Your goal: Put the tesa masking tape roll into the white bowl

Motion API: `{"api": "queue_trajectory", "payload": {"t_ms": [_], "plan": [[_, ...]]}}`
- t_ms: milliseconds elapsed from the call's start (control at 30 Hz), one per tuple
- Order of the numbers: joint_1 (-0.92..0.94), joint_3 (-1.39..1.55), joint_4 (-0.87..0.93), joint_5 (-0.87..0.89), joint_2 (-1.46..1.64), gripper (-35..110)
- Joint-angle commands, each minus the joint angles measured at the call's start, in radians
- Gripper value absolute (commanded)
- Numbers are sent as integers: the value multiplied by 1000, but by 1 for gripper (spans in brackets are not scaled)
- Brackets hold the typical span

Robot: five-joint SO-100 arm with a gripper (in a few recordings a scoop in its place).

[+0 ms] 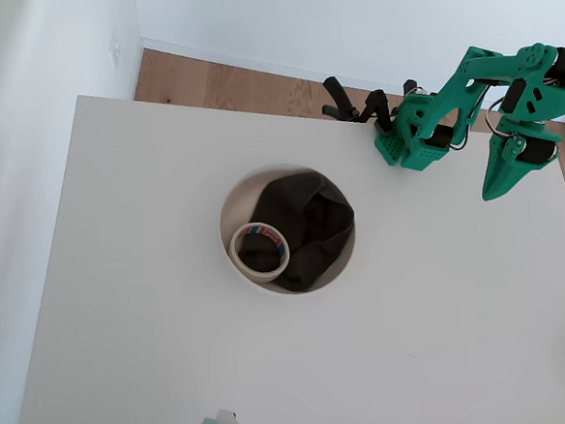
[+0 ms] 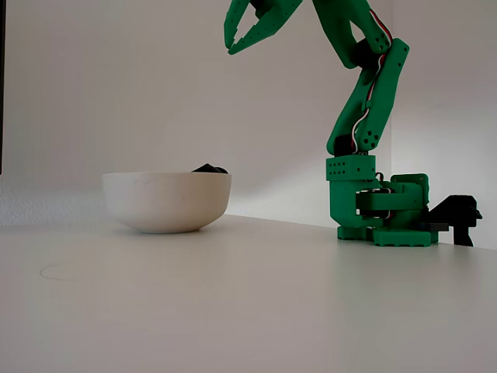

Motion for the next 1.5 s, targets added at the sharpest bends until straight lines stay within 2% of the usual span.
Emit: {"api": "queue_trajectory", "payload": {"t_ms": [0,267,600,800,1000,1467], "plan": [[-6,273,-77,0,222,-8],[2,781,-301,-34,500,-8],[-52,1154,-422,-15,782,-8],[-55,1348,-437,-41,957,-8],[-84,1480,-371,-35,1178,-8],[-92,1597,-359,-18,1178,-8]]}}
